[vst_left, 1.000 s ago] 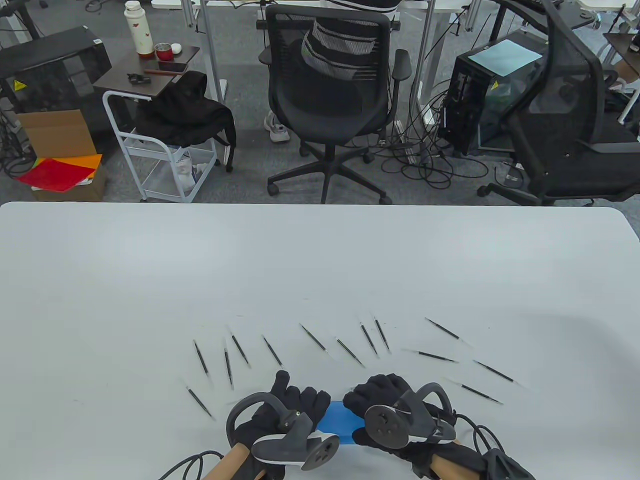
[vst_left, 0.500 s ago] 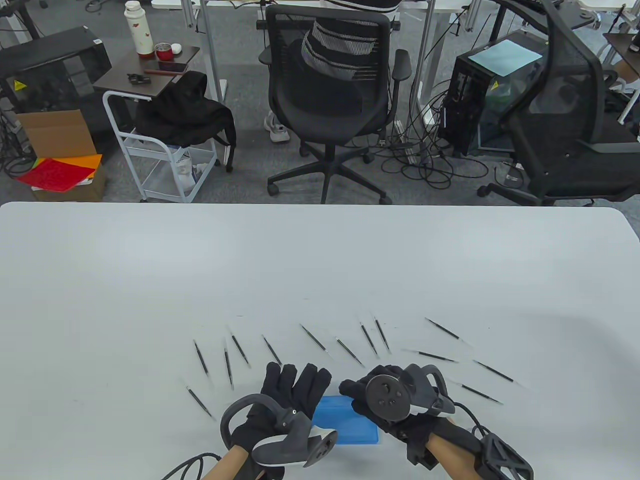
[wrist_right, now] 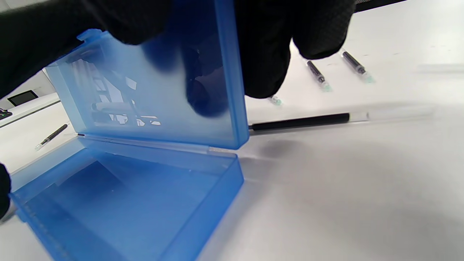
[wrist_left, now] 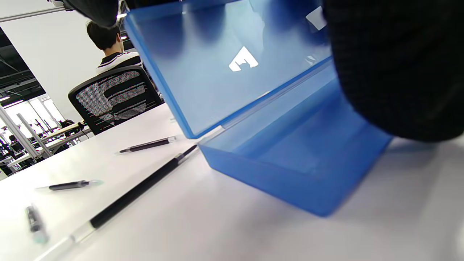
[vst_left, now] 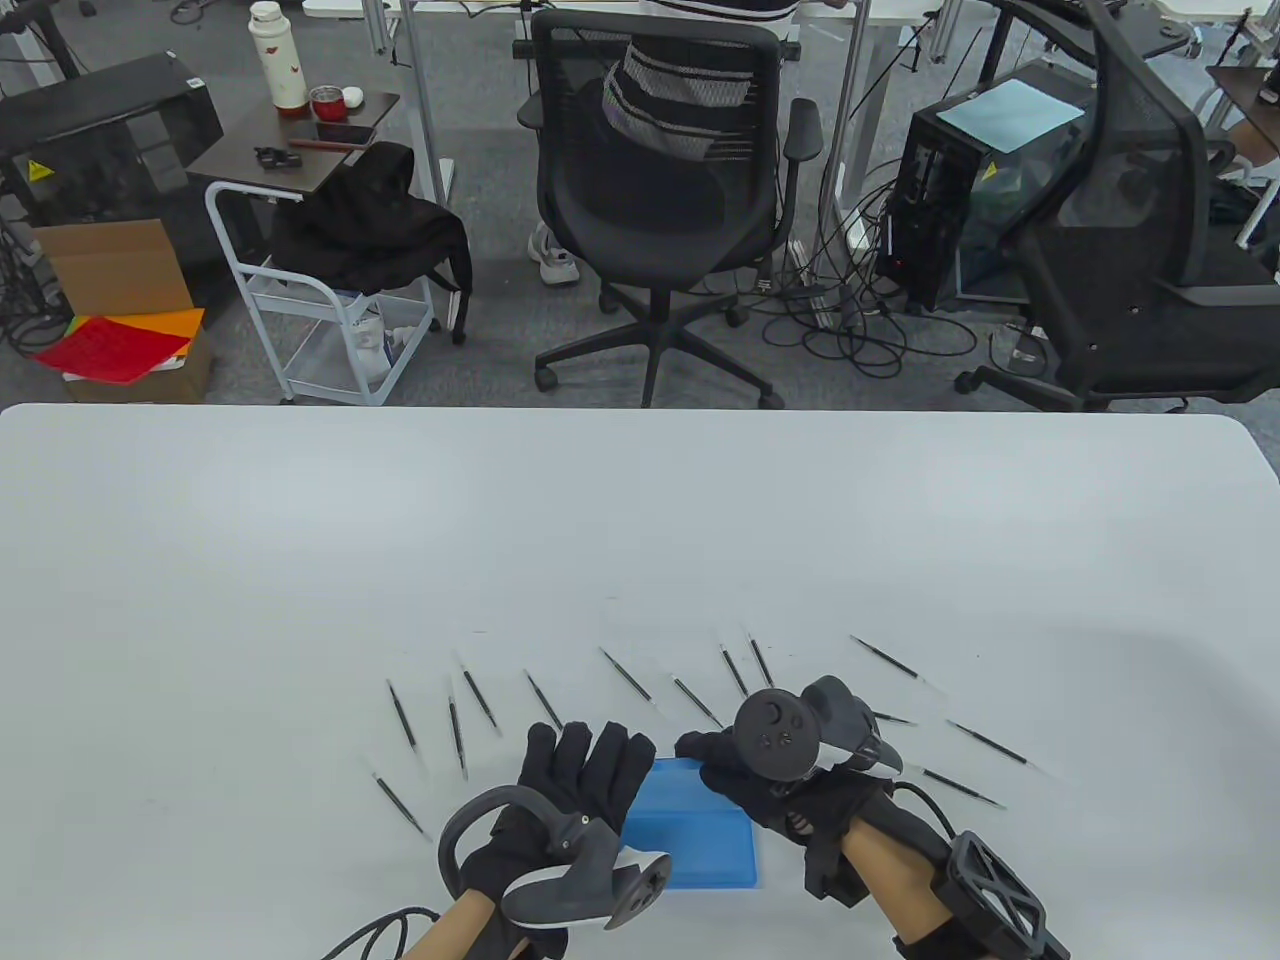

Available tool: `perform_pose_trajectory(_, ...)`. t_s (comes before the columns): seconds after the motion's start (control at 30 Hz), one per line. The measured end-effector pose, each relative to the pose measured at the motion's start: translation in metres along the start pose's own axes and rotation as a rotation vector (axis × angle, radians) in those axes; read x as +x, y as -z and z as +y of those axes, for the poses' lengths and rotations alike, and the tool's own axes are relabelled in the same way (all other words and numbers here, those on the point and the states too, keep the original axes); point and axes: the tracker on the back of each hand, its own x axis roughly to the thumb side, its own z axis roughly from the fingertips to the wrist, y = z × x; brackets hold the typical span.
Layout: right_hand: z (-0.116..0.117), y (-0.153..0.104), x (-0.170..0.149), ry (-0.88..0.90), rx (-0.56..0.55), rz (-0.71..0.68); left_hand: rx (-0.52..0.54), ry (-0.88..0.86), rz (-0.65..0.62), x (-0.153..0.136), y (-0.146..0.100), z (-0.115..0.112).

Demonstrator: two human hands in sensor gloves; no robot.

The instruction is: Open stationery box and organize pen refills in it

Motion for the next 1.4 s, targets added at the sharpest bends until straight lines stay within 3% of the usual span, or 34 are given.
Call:
perform_pose_trajectory(0.27,-0.008,-0.013,0.003,-0.100,-0.059,0.020,-0.024,-0.043,-0.007,-0.004,0.003,-0.002)
perform_pose_trajectory(0.5,-0.021,-0.028,-0.029,-0.066,-0.164,0.081,-0.029,-0.063,-0.002,-0.007,0.003,-0.004)
perform_pose_trajectory(0.67,-0.008,-0.030,-0.041,-0.328,-0.156,0.142,-0.031,-0.055,-0.001,-0.007,0.003,-0.003)
perform_pose_trajectory(0.8,0.004,-0.027,-0.037,-0.515,-0.189,0.111,-0.032,-0.055,0.000,-0.007,0.003,-0.004)
perform_pose_trajectory(1.4,0.023,-0.015,-0.031,-0.643,-0.142,0.093,-0.033,-0.057,-0.004,-0.008,0.002,-0.004)
